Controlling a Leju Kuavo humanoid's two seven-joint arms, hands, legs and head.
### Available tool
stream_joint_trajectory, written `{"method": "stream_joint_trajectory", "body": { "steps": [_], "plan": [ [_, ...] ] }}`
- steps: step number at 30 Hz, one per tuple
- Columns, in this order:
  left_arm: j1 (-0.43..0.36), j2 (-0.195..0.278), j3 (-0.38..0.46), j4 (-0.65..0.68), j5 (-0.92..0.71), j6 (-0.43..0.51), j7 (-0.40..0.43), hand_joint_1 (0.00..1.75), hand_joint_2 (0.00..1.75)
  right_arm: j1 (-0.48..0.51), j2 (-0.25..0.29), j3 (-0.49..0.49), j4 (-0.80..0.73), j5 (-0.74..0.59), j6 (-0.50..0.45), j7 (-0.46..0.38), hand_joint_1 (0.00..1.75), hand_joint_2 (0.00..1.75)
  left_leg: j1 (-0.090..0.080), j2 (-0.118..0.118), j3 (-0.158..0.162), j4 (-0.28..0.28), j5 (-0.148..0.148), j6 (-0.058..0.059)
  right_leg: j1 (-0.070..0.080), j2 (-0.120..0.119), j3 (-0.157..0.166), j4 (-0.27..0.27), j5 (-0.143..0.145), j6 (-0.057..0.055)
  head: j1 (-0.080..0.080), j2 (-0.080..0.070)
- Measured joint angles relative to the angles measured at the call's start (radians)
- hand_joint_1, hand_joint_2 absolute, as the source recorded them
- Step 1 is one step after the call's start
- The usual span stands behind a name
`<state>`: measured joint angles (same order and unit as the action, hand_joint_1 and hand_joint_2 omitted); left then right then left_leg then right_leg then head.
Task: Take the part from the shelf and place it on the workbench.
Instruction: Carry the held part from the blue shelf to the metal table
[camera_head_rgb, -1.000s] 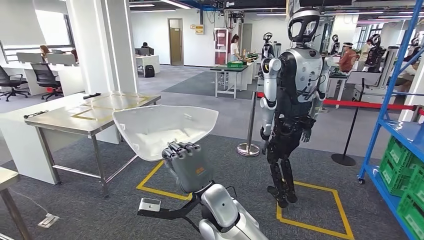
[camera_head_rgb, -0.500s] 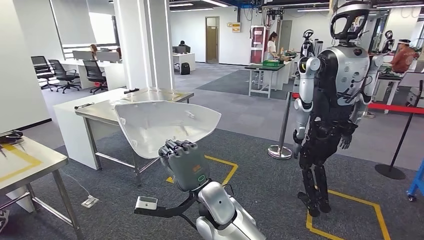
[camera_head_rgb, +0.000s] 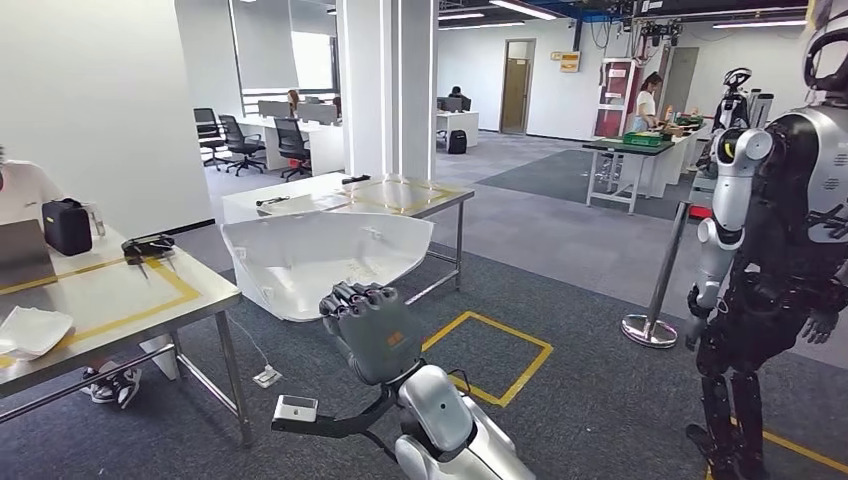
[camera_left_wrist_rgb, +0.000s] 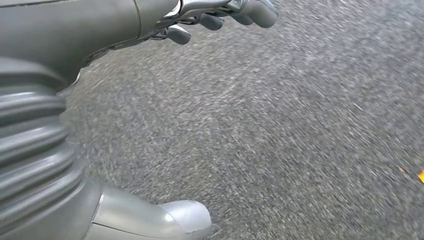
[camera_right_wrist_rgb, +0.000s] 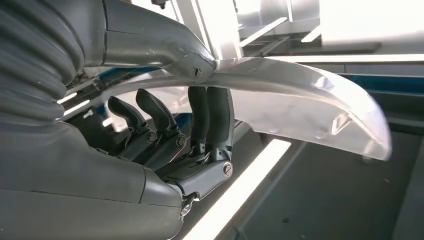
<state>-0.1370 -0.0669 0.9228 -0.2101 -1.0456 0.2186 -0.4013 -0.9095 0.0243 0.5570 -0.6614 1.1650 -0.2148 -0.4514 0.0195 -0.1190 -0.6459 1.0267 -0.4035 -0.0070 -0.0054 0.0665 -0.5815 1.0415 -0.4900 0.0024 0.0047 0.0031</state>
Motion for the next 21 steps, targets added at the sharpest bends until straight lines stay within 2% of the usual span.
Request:
{"method": "stream_joint_trajectory", "body": {
  "steps": [1, 3, 4, 5, 7, 8, 9, 10, 11, 12, 13, 14, 15, 16, 18, 19, 20, 21],
  "plan": [
    [0.0, -0.001, 0.0, 0.0, -0.001, 0.0, 0.0, 0.0, 1.75, -0.001, 0.0, 0.001, 0.0, -0.001, -0.001, 0.0, 1.59, 1.75, 0.001, -0.011, -0.003, -0.002, 0.004, -0.007, 0.002, 0.004, 0.006, -0.015, 0.0, -0.003, -0.001, 0.0],
    [0.004, 0.0, 0.0, 0.0, -0.002, 0.0, 0.0, 0.0, 1.75, -0.003, 0.002, 0.002, 0.0, -0.003, -0.002, -0.001, 1.59, 1.75, 0.003, -0.027, -0.01, -0.009, 0.012, -0.021, 0.004, -0.02, 0.007, -0.021, 0.007, -0.012, -0.001, 0.0],
    [0.006, -0.001, 0.0, 0.0, -0.002, 0.0, 0.0, 0.0, 1.75, -0.004, 0.005, 0.003, 0.0, -0.004, -0.003, -0.001, 1.59, 1.75, 0.002, -0.012, -0.016, -0.004, 0.009, -0.025, 0.003, -0.033, 0.01, -0.026, 0.012, -0.02, -0.002, 0.0],
    [0.008, -0.001, 0.0, 0.0, -0.002, 0.0, 0.0, 0.0, 1.75, -0.006, 0.008, 0.003, 0.0, -0.004, -0.004, -0.001, 1.59, 1.75, 0.0, 0.017, -0.028, 0.016, -0.005, -0.029, 0.001, -0.045, 0.012, -0.031, 0.017, -0.028, -0.004, 0.0],
    [0.005, -0.001, 0.0, 0.0, -0.002, 0.0, 0.0, 0.0, 1.75, -0.007, 0.01, 0.004, 0.001, -0.005, -0.006, 0.0, 1.59, 1.75, -0.003, 0.087, -0.075, 0.123, -0.066, -0.035, 0.0, -0.072, 0.013, -0.036, 0.022, -0.037, -0.007, 0.0],
    [0.004, -0.001, 0.0, 0.0, -0.002, 0.0, 0.0, 0.0, 1.75, -0.006, 0.01, 0.004, 0.001, -0.005, -0.007, 0.0, 1.59, 1.75, -0.002, 0.103, -0.106, 0.193, -0.1, -0.039, 0.001, -0.085, 0.012, -0.036, 0.022, -0.038, -0.008, 0.0],
    [0.003, -0.001, 0.0, 0.0, -0.002, 0.0, 0.0, 0.0, 1.75, -0.004, 0.009, 0.004, 0.001, -0.005, -0.007, 0.0, 1.59, 1.75, -0.002, 0.11, -0.13, 0.251, -0.122, -0.042, 0.002, -0.1, 0.011, -0.036, 0.022, -0.038, -0.009, 0.0],
    [0.003, -0.001, 0.0, 0.0, -0.002, 0.0, 0.0, 0.0, 1.75, -0.002, 0.009, 0.005, 0.001, -0.004, -0.007, 0.0, 1.59, 1.75, -0.001, 0.113, -0.137, 0.277, -0.126, -0.044, 0.002, -0.114, 0.011, -0.035, 0.021, -0.038, -0.009, 0.0],
    [0.003, 0.0, 0.0, 0.0, -0.002, 0.0, 0.0, 0.0, 1.75, -0.001, 0.009, 0.005, 0.001, -0.004, -0.007, -0.001, 1.59, 1.75, -0.001, 0.117, -0.124, 0.262, -0.113, -0.045, 0.001, -0.128, 0.011, -0.034, 0.02, -0.037, -0.01, 0.0],
    [0.003, 0.0, 0.0, 0.0, -0.002, 0.0, 0.0, 0.0, 1.75, 0.0, 0.009, 0.005, 0.001, -0.005, -0.007, -0.001, 1.59, 1.75, 0.0, 0.125, -0.09, 0.207, -0.086, -0.045, 0.001, -0.142, 0.011, -0.033, 0.019, -0.035, -0.011, 0.0],
    [0.003, 0.001, 0.0, -0.001, -0.002, 0.0, 0.0, 0.0, 1.75, -0.001, 0.009, 0.006, 0.001, -0.005, -0.008, 0.0, 1.59, 1.75, -0.001, 0.149, -0.047, 0.131, -0.06, -0.044, 0.002, -0.154, 0.012, -0.03, 0.016, -0.031, -0.012, 0.0],
    [0.002, 0.001, 0.0, -0.001, -0.002, 0.0, 0.0, 0.0, 1.75, -0.002, 0.009, 0.006, 0.001, -0.005, -0.008, 0.0, 1.59, 1.75, -0.004, 0.173, -0.009, 0.066, -0.041, -0.037, 0.005, -0.166, 0.012, -0.027, 0.013, -0.026, -0.013, 0.0],
    [0.001, 0.001, 0.0, -0.001, -0.001, 0.0, 0.0, 0.0, 1.75, -0.004, 0.008, 0.006, 0.001, -0.005, -0.009, 0.0, 1.59, 1.75, -0.006, 0.19, 0.015, 0.021, -0.031, -0.029, 0.009, -0.176, 0.013, -0.025, 0.01, -0.021, -0.013, 0.0],
    [0.0, 0.001, 0.0, -0.002, -0.001, 0.0, 0.0, 0.0, 1.75, -0.004, 0.007, 0.007, 0.001, -0.005, -0.01, 0.0, 1.59, 1.75, -0.008, 0.199, 0.024, 0.002, -0.03, -0.02, 0.013, -0.186, 0.014, -0.024, 0.007, -0.017, -0.012, 0.0],
    [0.0, 0.001, 0.0, -0.001, -0.001, 0.0, -0.001, 0.0, 1.75, -0.005, 0.006, 0.008, 0.001, -0.005, -0.012, 0.001, 1.59, 1.75, -0.009, 0.175, 0.021, 0.003, -0.028, -0.004, 0.015, -0.208, 0.018, -0.025, 0.004, -0.008, -0.008, 0.0],
    [0.0, 0.0, 0.0, -0.001, -0.001, 0.0, -0.001, 0.0, 1.75, -0.005, 0.006, 0.01, 0.001, -0.005, -0.012, 0.001, 1.59, 1.75, -0.008, 0.162, 0.021, 0.001, -0.025, 0.002, 0.013, -0.206, 0.018, -0.02, -0.001, -0.002, -0.007, 0.0],
    [0.0, 0.0, 0.0, -0.001, -0.001, 0.0, -0.001, 0.0, 1.75, -0.006, 0.006, 0.011, 0.0, -0.006, -0.013, 0.001, 1.59, 1.75, -0.005, 0.15, 0.02, 0.0, -0.023, 0.007, 0.01, -0.185, 0.012, -0.002, -0.016, 0.003, -0.006, 0.0],
    [-0.002, -0.001, 0.0, -0.001, -0.001, 0.0, -0.001, 0.0, 1.75, -0.006, 0.004, 0.012, 0.0, -0.006, -0.013, 0.001, 1.59, 1.75, -0.002, 0.138, 0.02, -0.002, -0.02, 0.013, 0.006, -0.153, -0.004, 0.038, -0.041, 0.01, -0.005, 0.0]
  ]
}}
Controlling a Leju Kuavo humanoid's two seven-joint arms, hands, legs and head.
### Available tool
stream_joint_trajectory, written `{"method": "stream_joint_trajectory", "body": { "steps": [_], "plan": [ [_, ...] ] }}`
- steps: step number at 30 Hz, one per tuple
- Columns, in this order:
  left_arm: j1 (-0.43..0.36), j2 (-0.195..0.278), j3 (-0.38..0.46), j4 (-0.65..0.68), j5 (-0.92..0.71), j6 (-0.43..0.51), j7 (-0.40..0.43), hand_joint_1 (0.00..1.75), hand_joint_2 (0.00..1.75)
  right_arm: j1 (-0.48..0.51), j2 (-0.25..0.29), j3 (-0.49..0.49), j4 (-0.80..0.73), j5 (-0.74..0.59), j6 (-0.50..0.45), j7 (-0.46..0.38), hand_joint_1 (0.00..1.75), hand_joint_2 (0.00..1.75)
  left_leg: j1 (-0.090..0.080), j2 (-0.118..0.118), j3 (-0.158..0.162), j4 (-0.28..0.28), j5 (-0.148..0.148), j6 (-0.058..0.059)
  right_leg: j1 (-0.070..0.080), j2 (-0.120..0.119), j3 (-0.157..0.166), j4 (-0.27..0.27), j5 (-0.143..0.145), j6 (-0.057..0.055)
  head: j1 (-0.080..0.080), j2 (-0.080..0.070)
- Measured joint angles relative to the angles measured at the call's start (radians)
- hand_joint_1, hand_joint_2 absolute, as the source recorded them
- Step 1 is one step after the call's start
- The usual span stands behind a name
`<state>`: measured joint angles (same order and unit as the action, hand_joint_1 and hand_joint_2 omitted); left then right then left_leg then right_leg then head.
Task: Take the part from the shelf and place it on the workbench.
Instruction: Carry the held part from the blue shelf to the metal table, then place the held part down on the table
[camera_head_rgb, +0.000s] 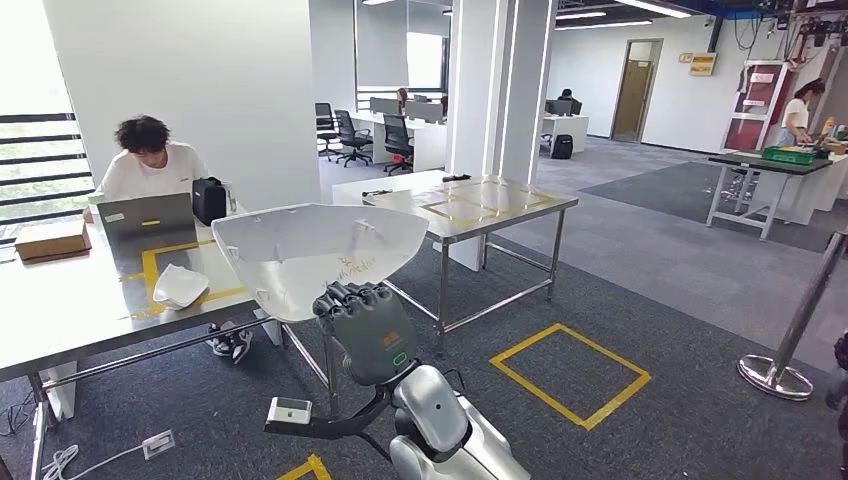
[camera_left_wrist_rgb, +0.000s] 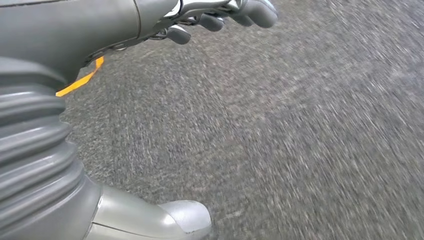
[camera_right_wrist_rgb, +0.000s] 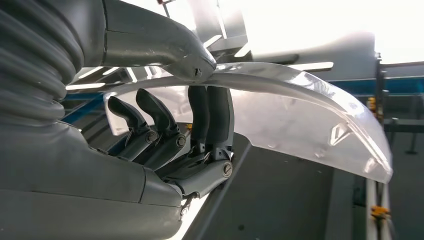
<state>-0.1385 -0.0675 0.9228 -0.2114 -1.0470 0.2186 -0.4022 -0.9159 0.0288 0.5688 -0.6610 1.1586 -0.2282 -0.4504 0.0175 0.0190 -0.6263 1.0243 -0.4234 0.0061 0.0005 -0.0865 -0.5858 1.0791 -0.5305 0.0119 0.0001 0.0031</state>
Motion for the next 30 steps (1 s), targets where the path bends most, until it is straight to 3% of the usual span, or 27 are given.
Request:
{"method": "stream_joint_trajectory", "body": {
  "steps": [2, 3, 4, 5, 6, 7, 9, 10, 12, 13, 15, 17, 19, 20, 21, 23, 25, 28, 30],
  "plan": [
    [-0.004, 0.0, 0.0, 0.0, 0.0, 0.0, 0.0, 0.0, 1.75, 0.004, -0.006, 0.002, 0.0, -0.001, 0.0, 0.0, 1.59, 1.75, 0.003, -0.026, -0.005, -0.001, 0.004, 0.007, -0.005, 0.065, -0.063, 0.135, -0.065, 0.008, 0.003, 0.0],
    [-0.005, 0.0, 0.0, 0.0, 0.0, 0.0, 0.001, 0.0, 1.75, 0.009, -0.01, 0.003, 0.001, -0.002, 0.0, 0.0, 1.59, 1.75, 0.003, -0.041, -0.007, 0.0, 0.005, 0.009, -0.006, 0.078, -0.096, 0.2, -0.088, 0.009, 0.004, 0.0],
    [-0.005, 0.0, 0.0, 0.0, 0.0, 0.0, 0.001, 0.0, 1.75, 0.014, -0.013, 0.004, 0.001, -0.002, 0.0, 0.001, 1.59, 1.75, 0.003, -0.057, -0.009, 0.001, 0.006, 0.009, -0.006, 0.083, -0.116, 0.235, -0.093, 0.009, 0.005, 0.0],
    [-0.003, 0.0, 0.0, 0.0, 0.0, 0.0, 0.002, 0.0, 1.75, 0.017, -0.015, 0.004, 0.001, -0.002, -0.001, 0.002, 1.59, 1.75, 0.003, -0.073, -0.011, 0.002, 0.008, 0.008, -0.006, 0.085, -0.118, 0.23, -0.078, 0.006, 0.005, 0.0],
    [-0.002, -0.001, 0.0, 0.0, 0.0, 0.0, 0.002, 0.0, 1.75, 0.018, -0.016, 0.004, 0.001, -0.002, -0.001, 0.002, 1.59, 1.75, 0.003, -0.088, -0.012, 0.003, 0.009, 0.006, -0.006, 0.091, -0.098, 0.183, -0.046, 0.002, 0.006, 0.0],
    [-0.002, -0.001, 0.0, 0.0, 0.0, 0.0, 0.002, 0.0, 1.75, 0.017, -0.017, 0.004, 0.001, -0.003, -0.002, 0.003, 1.59, 1.75, 0.003, -0.102, -0.013, 0.004, 0.011, 0.003, -0.006, 0.105, -0.064, 0.109, -0.007, -0.003, 0.006, 0.0],
    [-0.003, -0.003, 0.0, 0.0, 0.0, 0.0, 0.002, 0.0, 1.75, 0.015, -0.02, 0.004, 0.001, -0.004, -0.003, 0.003, 1.59, 1.75, 0.002, -0.124, -0.016, 0.006, 0.014, -0.005, -0.005, 0.134, -0.007, -0.019, 0.041, -0.011, 0.006, 0.0],
    [-0.003, -0.003, 0.0, 0.0, -0.001, 0.0, 0.002, 0.0, 1.75, 0.013, -0.021, 0.005, 0.001, -0.004, -0.004, 0.003, 1.59, 1.75, 0.003, -0.131, -0.019, 0.005, 0.017, -0.01, -0.003, 0.143, 0.005, -0.048, 0.047, -0.013, 0.006, 0.0],
    [-0.001, -0.002, 0.0, 0.0, -0.001, -0.006, 0.001, 0.0, 1.75, 0.01, -0.021, 0.006, 0.0, -0.002, -0.005, 0.005, 1.59, 1.75, 0.005, -0.145, -0.025, -0.001, 0.023, -0.025, -0.001, 0.135, 0.005, -0.057, 0.05, -0.019, 0.005, 0.0],
    [0.0, -0.002, 0.0, 0.0, -0.001, -0.012, 0.0, 0.0, 1.75, 0.009, -0.019, 0.006, 0.0, -0.002, -0.006, 0.006, 1.59, 1.75, 0.005, -0.142, -0.027, -0.002, 0.024, -0.031, -0.002, 0.128, 0.007, -0.061, 0.054, -0.024, 0.005, 0.0],
    [-0.001, -0.001, 0.0, 0.001, 0.0, -0.03, -0.003, 0.0, 1.75, 0.007, -0.016, 0.007, 0.0, -0.001, -0.006, 0.009, 1.59, 1.75, 0.001, -0.101, -0.048, 0.036, -0.003, -0.039, -0.008, 0.116, 0.012, -0.072, 0.066, -0.038, 0.001, 0.0],
    [-0.005, -0.001, 0.0, 0.001, 0.001, -0.049, -0.005, 0.0, 1.75, 0.008, -0.015, 0.007, 0.0, 0.0, -0.006, 0.013, 1.59, 1.75, -0.001, -0.046, -0.097, 0.151, -0.068, -0.044, -0.007, 0.105, 0.012, -0.075, 0.07, -0.045, -0.004, 0.0],
    [-0.007, -0.001, 0.0, 0.001, 0.003, -0.064, -0.007, 0.0, 1.75, 0.013, -0.015, 0.008, 0.0, 0.002, -0.006, 0.015, 1.59, 1.75, 0.001, -0.028, -0.141, 0.262, -0.112, -0.049, -0.006, 0.094, 0.009, -0.074, 0.07, -0.046, -0.005, 0.0],
    [-0.006, 0.0, 0.0, 0.001, 0.005, -0.07, -0.007, 0.0, 1.75, 0.016, -0.015, 0.009, 0.0, 0.002, -0.006, 0.016, 1.59, 1.75, 0.001, -0.026, -0.14, 0.271, -0.109, -0.05, -0.006, 0.089, 0.009, -0.073, 0.07, -0.045, -0.005, 0.0],
    [-0.006, 0.0, 0.0, 0.001, 0.006, -0.074, -0.007, 0.0, 1.75, 0.017, -0.015, 0.009, 0.0, 0.003, -0.007, 0.017, 1.59, 1.75, 0.002, -0.025, -0.118, 0.238, -0.089, -0.051, -0.006, 0.085, 0.009, -0.072, 0.069, -0.044, -0.005, 0.0],
    [-0.007, 0.002, 0.0, 0.001, 0.008, -0.079, -0.007, 0.0, 1.75, 0.016, -0.015, 0.01, 0.0, 0.003, -0.009, 0.018, 1.59, 1.75, 0.002, -0.018, -0.037, 0.102, -0.038, -0.047, -0.005, 0.078, 0.008, -0.066, 0.064, -0.037, -0.005, 0.0],
    [-0.008, 0.004, 0.0, 0.001, 0.009, -0.086, -0.006, 0.0, 1.75, 0.014, -0.015, 0.01, 0.0, 0.004, -0.013, 0.018, 1.59, 1.75, -0.002, -0.016, 0.012, 0.014, -0.02, -0.035, -0.002, 0.073, 0.006, -0.06, 0.06, -0.027, -0.004, 0.0],
    [-0.007, 0.004, 0.0, 0.0, 0.009, -0.091, -0.006, 0.0, 1.75, 0.014, -0.016, 0.011, 0.0, 0.005, -0.017, 0.017, 1.59, 1.75, -0.003, -0.021, 0.015, 0.004, -0.02, -0.013, 0.0, 0.072, 0.004, -0.061, 0.059, -0.011, -0.001, 0.0],
    [-0.007, 0.004, 0.0, 0.0, 0.009, -0.091, -0.006, 0.0, 1.75, 0.012, -0.016, 0.011, 0.0, 0.005, -0.018, 0.017, 1.59, 1.75, 0.0, -0.023, 0.017, 0.0, -0.018, 0.0, -0.001, 0.075, -0.012, -0.025, 0.035, 0.002, 0.0, 0.0]
  ]
}}
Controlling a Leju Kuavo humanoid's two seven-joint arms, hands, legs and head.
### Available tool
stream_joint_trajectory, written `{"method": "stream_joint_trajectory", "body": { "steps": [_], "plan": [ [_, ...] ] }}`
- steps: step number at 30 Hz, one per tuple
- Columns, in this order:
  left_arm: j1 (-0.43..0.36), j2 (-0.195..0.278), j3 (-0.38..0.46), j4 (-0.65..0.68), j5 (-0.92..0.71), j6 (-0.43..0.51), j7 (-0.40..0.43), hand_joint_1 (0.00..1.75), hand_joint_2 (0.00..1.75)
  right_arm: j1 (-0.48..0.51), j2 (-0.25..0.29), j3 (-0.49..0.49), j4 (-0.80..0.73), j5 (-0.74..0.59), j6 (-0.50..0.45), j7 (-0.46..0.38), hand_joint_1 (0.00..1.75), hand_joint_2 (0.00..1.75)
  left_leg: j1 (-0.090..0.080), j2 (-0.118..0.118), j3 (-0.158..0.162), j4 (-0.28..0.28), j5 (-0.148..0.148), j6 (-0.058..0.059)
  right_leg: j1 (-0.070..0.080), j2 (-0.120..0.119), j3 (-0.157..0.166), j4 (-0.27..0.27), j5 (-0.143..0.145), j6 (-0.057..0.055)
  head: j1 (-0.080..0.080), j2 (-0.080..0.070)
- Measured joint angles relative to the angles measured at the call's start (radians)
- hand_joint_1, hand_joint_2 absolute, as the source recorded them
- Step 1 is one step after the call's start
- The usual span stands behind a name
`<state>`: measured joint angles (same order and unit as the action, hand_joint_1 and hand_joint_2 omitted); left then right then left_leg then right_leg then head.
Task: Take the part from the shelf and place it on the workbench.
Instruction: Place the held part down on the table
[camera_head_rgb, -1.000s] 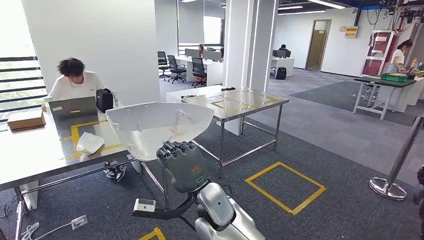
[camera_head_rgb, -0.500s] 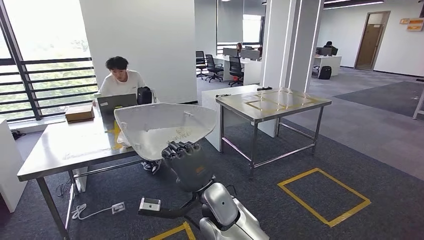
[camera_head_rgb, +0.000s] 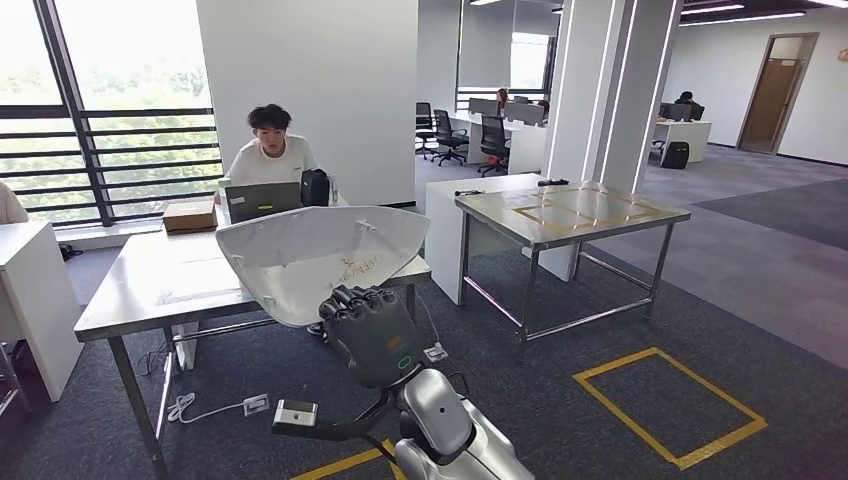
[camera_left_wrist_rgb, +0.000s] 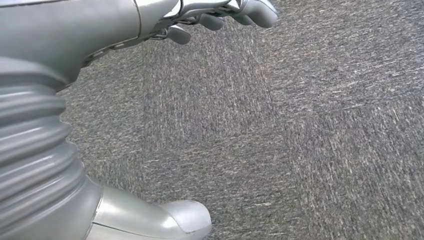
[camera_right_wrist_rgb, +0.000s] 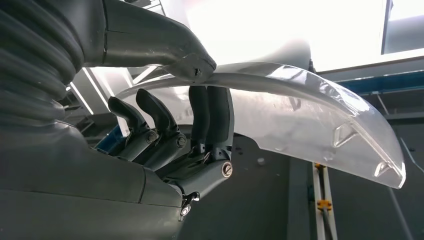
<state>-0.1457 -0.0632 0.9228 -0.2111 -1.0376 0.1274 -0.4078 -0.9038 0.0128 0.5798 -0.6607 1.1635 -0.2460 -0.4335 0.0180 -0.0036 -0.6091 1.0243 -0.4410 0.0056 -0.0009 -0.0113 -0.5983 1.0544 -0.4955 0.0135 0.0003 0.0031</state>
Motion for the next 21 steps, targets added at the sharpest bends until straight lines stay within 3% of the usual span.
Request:
{"method": "stream_joint_trajectory", "body": {
  "steps": [3, 4, 5, 6, 8, 10, 12, 15, 16, 19, 20, 21],
  "plan": [
    [0.0, 0.0, 0.0, 0.0, 0.0, 0.0, 0.0, 0.0, 1.75, 0.005, -0.002, 0.0, 0.0, 0.0, 0.0, 0.0, 1.59, 1.75, 0.001, -0.001, 0.0, -0.001, -0.001, 0.01, -0.003, 0.004, -0.093, 0.191, -0.087, 0.012, 0.003, 0.0],
    [0.0, 0.0, 0.0, 0.0, 0.0, 0.0, 0.0, 0.0, 1.75, 0.009, -0.004, 0.0, 0.0, 0.0, 0.0, 0.0, 1.59, 1.75, 0.001, -0.002, 0.0, 0.0, -0.002, 0.011, -0.004, 0.005, -0.122, 0.244, -0.101, 0.013, 0.003, 0.0],
    [0.001, 0.0, 0.0, 0.0, 0.0, 0.0, 0.0, 0.0, 1.75, 0.013, -0.005, 0.0, 0.0, 0.0, 0.0, 0.001, 1.59, 1.75, 0.001, -0.004, 0.001, 0.0, -0.003, 0.011, -0.004, 0.005, -0.134, 0.262, -0.096, 0.012, 0.003, 0.0],
    [0.001, 0.0, 0.0, 0.0, 0.0, 0.0, 0.001, 0.0, 1.75, 0.015, -0.007, 0.0, 0.0, -0.001, 0.0, 0.001, 1.59, 1.75, 0.001, -0.006, 0.001, 0.001, -0.003, 0.01, -0.005, 0.005, -0.127, 0.237, -0.071, 0.01, 0.004, 0.0],
    [0.001, 0.0, 0.0, 0.0, 0.0, -0.001, 0.001, 0.0, 1.75, 0.014, -0.008, 0.0, 0.0, -0.002, -0.001, 0.001, 1.59, 1.75, 0.001, -0.01, 0.004, 0.003, -0.005, 0.007, -0.004, 0.008, -0.064, 0.095, 0.002, 0.002, 0.005, 0.0],
    [0.001, 0.0, 0.0, 0.0, 0.0, -0.001, 0.001, 0.0, 1.75, 0.013, -0.008, 0.0, 0.0, -0.004, -0.003, 0.0, 1.59, 1.75, -0.002, -0.012, 0.005, 0.004, -0.008, -0.001, 0.001, 0.011, -0.012, -0.016, 0.038, -0.007, 0.004, 0.0],
    [0.001, 0.0, 0.0, 0.0, 0.0, -0.003, 0.001, 0.0, 1.75, 0.013, -0.009, 0.0, 0.0, -0.004, -0.003, 0.0, 1.59, 1.75, -0.002, -0.013, 0.005, 0.001, -0.008, -0.013, 0.006, 0.012, -0.004, -0.037, 0.037, -0.013, 0.003, 0.0],
    [0.001, 0.0, 0.0, -0.001, 0.0, -0.007, 0.001, 0.0, 1.75, 0.012, -0.008, 0.0, 0.0, -0.006, -0.003, 0.0, 1.59, 1.75, -0.002, -0.01, -0.004, 0.021, -0.024, -0.028, -0.001, 0.009, 0.007, -0.049, 0.044, -0.033, 0.002, 0.0],
    [0.001, 0.0, 0.0, -0.001, 0.0, -0.008, 0.001, 0.0, 1.75, 0.011, -0.007, 0.0, -0.001, -0.006, -0.002, 0.0, 1.59, 1.75, -0.002, -0.008, -0.022, 0.061, -0.045, -0.032, -0.004, 0.008, 0.012, -0.053, 0.046, -0.039, 0.0, 0.0],
    [0.003, 0.002, 0.0, 0.0, 0.001, -0.009, 0.001, 0.0, 1.75, 0.016, -0.005, 0.0, 0.0, -0.005, -0.001, -0.002, 1.59, 1.75, -0.001, -0.005, -0.116, 0.247, -0.122, -0.039, -0.003, 0.008, 0.015, -0.052, 0.042, -0.047, -0.003, 0.0],
    [0.004, 0.002, 0.0, 0.0, 0.001, -0.009, 0.001, 0.0, 1.75, 0.018, -0.003, 0.0, 0.0, -0.004, -0.002, -0.004, 1.59, 1.75, -0.001, -0.005, -0.135, 0.276, -0.123, -0.041, -0.003, 0.008, 0.016, -0.051, 0.039, -0.047, -0.004, 0.0],
    [0.005, 0.003, 0.0, 0.0, 0.001, -0.01, 0.001, 0.0, 1.75, 0.019, -0.001, 0.0, 0.0, -0.004, -0.003, -0.006, 1.59, 1.75, 0.0, -0.004, -0.133, 0.266, -0.104, -0.041, -0.004, 0.008, 0.018, -0.049, 0.036, -0.046, -0.004, 0.0]
  ]
}}
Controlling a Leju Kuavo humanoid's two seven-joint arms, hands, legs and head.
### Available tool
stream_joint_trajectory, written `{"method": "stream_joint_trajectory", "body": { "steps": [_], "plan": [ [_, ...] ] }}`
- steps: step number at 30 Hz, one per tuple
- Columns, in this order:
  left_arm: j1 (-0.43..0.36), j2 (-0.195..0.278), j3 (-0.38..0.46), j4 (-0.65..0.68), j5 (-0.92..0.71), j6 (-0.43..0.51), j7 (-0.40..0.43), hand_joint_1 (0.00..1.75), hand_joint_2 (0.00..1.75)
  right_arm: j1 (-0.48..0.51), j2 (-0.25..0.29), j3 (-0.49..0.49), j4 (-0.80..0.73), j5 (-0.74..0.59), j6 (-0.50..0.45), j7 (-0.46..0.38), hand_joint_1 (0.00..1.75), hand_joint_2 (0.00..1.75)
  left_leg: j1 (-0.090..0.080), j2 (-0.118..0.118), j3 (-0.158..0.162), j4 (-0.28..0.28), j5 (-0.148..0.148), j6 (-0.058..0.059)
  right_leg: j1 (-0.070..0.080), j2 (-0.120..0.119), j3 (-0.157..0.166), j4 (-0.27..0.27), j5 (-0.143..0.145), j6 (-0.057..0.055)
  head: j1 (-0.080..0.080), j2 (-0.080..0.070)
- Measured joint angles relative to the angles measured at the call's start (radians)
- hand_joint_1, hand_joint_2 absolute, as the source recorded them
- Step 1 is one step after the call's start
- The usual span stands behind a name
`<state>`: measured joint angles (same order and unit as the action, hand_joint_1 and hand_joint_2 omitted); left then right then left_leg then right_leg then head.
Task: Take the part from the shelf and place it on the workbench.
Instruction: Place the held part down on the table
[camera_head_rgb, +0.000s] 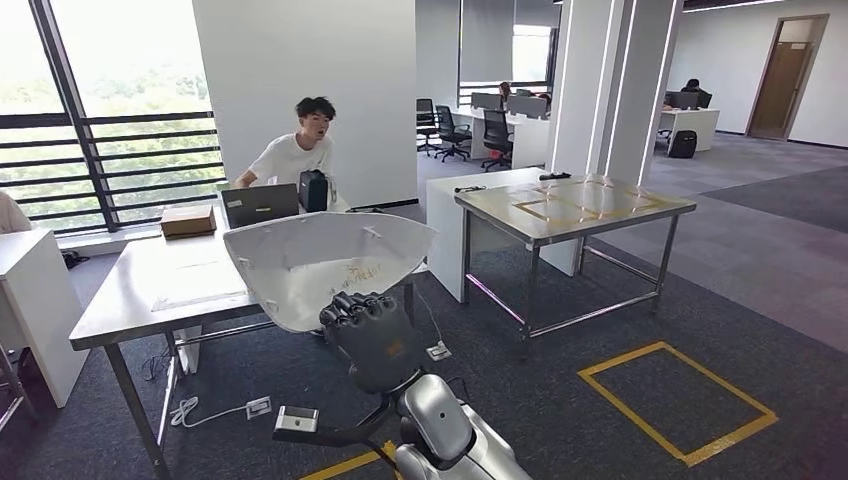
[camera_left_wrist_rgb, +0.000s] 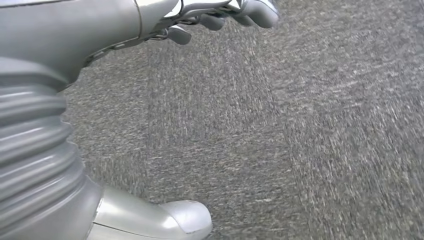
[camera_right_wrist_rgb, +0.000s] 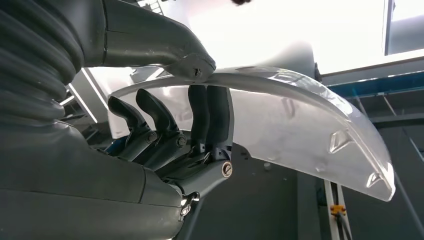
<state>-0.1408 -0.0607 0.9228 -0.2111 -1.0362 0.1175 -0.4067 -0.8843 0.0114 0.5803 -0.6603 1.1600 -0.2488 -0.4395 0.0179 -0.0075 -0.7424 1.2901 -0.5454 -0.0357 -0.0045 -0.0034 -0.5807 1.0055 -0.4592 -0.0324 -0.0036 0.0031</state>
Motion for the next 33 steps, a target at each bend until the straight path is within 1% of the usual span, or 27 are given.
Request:
{"method": "stream_joint_trajectory", "body": {
  "steps": [1, 2, 3, 4, 5, 8, 9, 10, 11, 12, 13, 14, 15, 16, 17, 18, 19, 20, 22, 24, 25, 26, 28, 29, 30, 31, 33],
  "plan": [
    [0.0, 0.001, 0.0, 0.0, 0.002, -0.001, 0.0, 0.0, 1.75, 0.001, 0.003, 0.0, 0.0, 0.0, -0.002, -0.001, 1.59, 1.75, 0.001, 0.002, 0.022, -0.051, 0.035, 0.0, -0.001, 0.0, 0.003, 0.003, -0.004, 0.003, 0.0, 0.0],
    [0.001, 0.001, 0.0, 0.0, 0.004, -0.001, 0.0, 0.0, 1.75, 0.001, 0.006, 0.0, 0.0, 0.0, -0.003, -0.002, 1.59, 1.75, 0.002, 0.005, 0.054, -0.123, 0.071, 0.0, -0.001, 0.0, 0.006, 0.006, -0.009, 0.006, -0.001, 0.0],
    [0.0, 0.002, 0.0, 0.0, 0.006, -0.001, 0.0, 0.0, 1.75, 0.001, 0.009, 0.0, 0.0, 0.001, -0.004, -0.003, 1.59, 1.75, 0.0, 0.008, 0.087, -0.188, 0.095, 0.002, 0.0, 0.001, 0.007, 0.011, -0.014, 0.011, -0.002, 0.0],
    [0.001, 0.003, 0.0, 0.0, 0.01, -0.002, -0.001, 0.0, 1.75, 0.0, 0.014, 0.0, 0.0, 0.002, -0.004, -0.003, 1.59, 1.75, -0.001, 0.009, 0.109, -0.234, 0.107, 0.006, 0.002, 0.001, 0.006, 0.014, -0.018, 0.016, -0.001, 0.0],
    [0.002, 0.003, 0.0, 0.0, 0.013, -0.002, -0.002, 0.0, 1.75, 0.0, 0.018, 0.001, 0.0, 0.003, -0.003, -0.004, 1.59, 1.75, -0.002, 0.01, 0.119, -0.254, 0.107, 0.011, 0.004, 0.002, 0.005, 0.016, -0.02, 0.021, 0.0, 0.0],
    [0.007, 0.002, 0.001, 0.0, 0.019, -0.004, -0.005, 0.0, 1.75, -0.002, 0.03, 0.002, 0.0, 0.006, 0.001, -0.004, 1.59, 1.75, -0.003, 0.005, 0.122, -0.257, 0.103, 0.032, 0.004, 0.001, 0.005, 0.018, -0.026, 0.035, 0.003, 0.0],
    [0.007, 0.002, 0.001, 0.0, 0.019, -0.005, -0.007, 0.0, 1.75, -0.004, 0.033, 0.002, 0.0, 0.006, 0.002, -0.004, 1.59, 1.75, -0.002, 0.004, 0.124, -0.258, 0.102, 0.038, 0.003, 0.001, -0.002, 0.035, -0.037, 0.04, 0.004, 0.0],
    [0.007, 0.002, 0.001, 0.0, 0.02, -0.004, -0.009, 0.0, 1.75, -0.006, 0.035, 0.002, 0.0, 0.007, 0.002, -0.004, 1.59, 1.75, 0.0, 0.003, 0.126, -0.259, 0.101, 0.044, 0.002, 0.002, -0.02, 0.072, -0.057, 0.046, 0.006, 0.0],
    [0.007, 0.003, 0.001, 0.0, 0.022, -0.004, -0.01, 0.0, 1.75, -0.008, 0.036, 0.002, 0.0, 0.007, 0.003, -0.004, 1.59, 1.75, 0.001, 0.003, 0.127, -0.259, 0.1, 0.049, 0.001, 0.002, -0.051, 0.13, -0.083, 0.05, 0.007, 0.0],
    [0.008, 0.003, 0.002, 0.0, 0.024, -0.004, -0.012, 0.0, 1.75, -0.008, 0.037, 0.002, 0.0, 0.007, 0.003, -0.005, 1.59, 1.75, 0.001, 0.003, 0.127, -0.259, 0.098, 0.052, 0.001, 0.003, -0.089, 0.2, -0.112, 0.053, 0.008, 0.0],
    [0.008, 0.003, 0.002, 0.0, 0.026, -0.004, -0.014, 0.0, 1.75, -0.006, 0.037, 0.002, 0.0, 0.007, 0.003, -0.006, 1.59, 1.75, 0.001, 0.002, 0.127, -0.259, 0.097, 0.054, 0.0, 0.003, -0.127, 0.265, -0.131, 0.054, 0.008, 0.0],
    [0.01, 0.003, 0.003, 0.0, 0.028, -0.004, -0.016, 0.0, 1.75, -0.004, 0.038, 0.003, 0.0, 0.007, 0.003, -0.008, 1.59, 1.75, 0.0, 0.0, 0.128, -0.258, 0.095, 0.055, 0.0, 0.003, -0.153, 0.304, -0.134, 0.054, 0.009, 0.0],
    [0.012, 0.003, 0.004, 0.0, 0.03, -0.004, -0.017, 0.0, 1.75, -0.002, 0.038, 0.003, 0.001, 0.007, 0.003, -0.009, 1.59, 1.75, 0.0, -0.002, 0.13, -0.258, 0.094, 0.054, 0.0, 0.003, -0.161, 0.304, -0.118, 0.052, 0.009, 0.0],
    [0.014, 0.003, 0.006, 0.0, 0.033, -0.004, -0.019, 0.0, 1.75, -0.002, 0.039, 0.003, 0.001, 0.007, 0.002, -0.01, 1.59, 1.75, 0.0, -0.004, 0.134, -0.258, 0.091, 0.053, 0.0, 0.003, -0.147, 0.262, -0.083, 0.048, 0.01, 0.0],
    [0.016, 0.003, 0.007, 0.0, 0.035, -0.004, -0.02, 0.0, 1.75, -0.003, 0.039, 0.003, 0.001, 0.007, 0.002, -0.011, 1.59, 1.75, -0.001, -0.005, 0.139, -0.258, 0.089, 0.051, 0.002, 0.003, -0.116, 0.189, -0.039, 0.041, 0.011, 0.0],
    [0.018, 0.002, 0.009, 0.0, 0.036, -0.004, -0.021, 0.0, 1.75, -0.004, 0.04, 0.004, 0.001, 0.007, 0.002, -0.012, 1.59, 1.75, -0.002, -0.006, 0.143, -0.258, 0.086, 0.049, 0.004, 0.003, -0.082, 0.116, -0.009, 0.034, 0.011, 0.0],
    [0.019, 0.002, 0.009, 0.0, 0.037, -0.004, -0.022, 0.0, 1.75, -0.005, 0.042, 0.004, 0.001, 0.007, 0.002, -0.012, 1.59, 1.75, -0.003, -0.007, 0.145, -0.258, 0.083, 0.045, 0.008, 0.003, -0.054, 0.057, 0.011, 0.029, 0.01, 0.0],
    [0.019, 0.002, 0.01, 0.0, 0.037, -0.004, -0.022, 0.0, 1.75, -0.006, 0.044, 0.004, 0.001, 0.006, 0.001, -0.012, 1.59, 1.75, -0.003, -0.007, 0.146, -0.259, 0.08, 0.039, 0.011, 0.004, -0.038, 0.025, 0.016, 0.025, 0.01, 0.0],
    [0.021, 0.002, 0.01, 0.001, 0.035, -0.006, -0.022, 0.0, 1.75, -0.007, 0.047, 0.005, 0.001, 0.006, -0.002, -0.01, 1.59, 1.75, -0.002, -0.007, 0.148, -0.262, 0.075, 0.026, 0.014, 0.004, -0.032, 0.011, 0.008, 0.019, 0.008, 0.0],
    [0.023, 0.003, 0.01, 0.001, 0.031, -0.008, -0.022, 0.0, 1.75, -0.006, 0.049, 0.005, 0.0, 0.004, -0.008, -0.008, 1.59, 1.75, -0.002, -0.003, 0.147, -0.253, 0.067, 0.016, 0.009, 0.004, -0.019, 0.002, 0.007, 0.01, 0.008, 0.0],
    [0.023, 0.003, 0.01, 0.0, 0.029, -0.009, -0.022, 0.0, 1.75, -0.006, 0.049, 0.005, 0.0, 0.004, -0.011, -0.008, 1.59, 1.75, -0.003, -0.002, 0.136, -0.226, 0.054, 0.012, 0.005, 0.003, -0.01, -0.004, 0.006, 0.005, 0.007, 0.0],
    [0.023, 0.004, 0.01, 0.0, 0.027, -0.009, -0.022, 0.0, 1.75, -0.004, 0.049, 0.005, 0.0, 0.004, -0.013, -0.007, 1.59, 1.75, -0.002, 0.0, 0.111, -0.177, 0.035, 0.009, 0.002, 0.002, -0.001, -0.006, 0.003, 0.0, 0.005, 0.0],
    [0.026, 0.006, 0.01, 0.001, 0.022, -0.008, -0.022, 0.0, 1.75, 0.003, 0.048, 0.005, 0.0, 0.004, -0.016, -0.009, 1.59, 1.75, -0.001, 0.001, 0.035, -0.042, -0.012, 0.003, 0.002, 0.002, 0.012, -0.006, -0.007, -0.005, 0.002, 0.0],
    [0.027, 0.007, 0.01, 0.001, 0.02, -0.008, -0.022, 0.0, 1.75, 0.009, 0.047, 0.005, 0.0, 0.004, -0.017, -0.011, 1.59, 1.75, -0.001, 0.001, 0.001, 0.007, -0.019, 0.0, 0.001, 0.002, 0.019, -0.005, -0.014, -0.005, 0.002, 0.0],
    [0.029, 0.007, 0.01, 0.001, 0.019, -0.008, -0.022, 0.0, 1.75, 0.013, 0.045, 0.005, 0.0, 0.004, -0.018, -0.012, 1.59, 1.75, 0.0, 0.001, -0.017, 0.021, -0.006, -0.001, 0.001, 0.003, 0.026, -0.004, -0.021, -0.003, 0.001, 0.0],
    [0.03, 0.007, 0.01, 0.001, 0.018, -0.007, -0.022, 0.0, 1.75, 0.016, 0.043, 0.005, 0.0, 0.004, -0.019, -0.013, 1.59, 1.75, 0.0, 0.002, -0.013, -0.009, 0.028, -0.001, 0.0, 0.004, 0.035, -0.002, -0.029, -0.001, 0.001, 0.0],
    [0.031, 0.008, 0.01, 0.001, 0.017, -0.007, -0.022, 0.0, 1.75, 0.019, 0.038, 0.005, 0.0, 0.002, -0.021, -0.018, 1.59, 1.75, 0.001, 0.005, 0.04, -0.142, 0.111, -0.001, -0.002, 0.005, 0.053, 0.001, -0.048, 0.007, 0.0, 0.0]
  ]
}}
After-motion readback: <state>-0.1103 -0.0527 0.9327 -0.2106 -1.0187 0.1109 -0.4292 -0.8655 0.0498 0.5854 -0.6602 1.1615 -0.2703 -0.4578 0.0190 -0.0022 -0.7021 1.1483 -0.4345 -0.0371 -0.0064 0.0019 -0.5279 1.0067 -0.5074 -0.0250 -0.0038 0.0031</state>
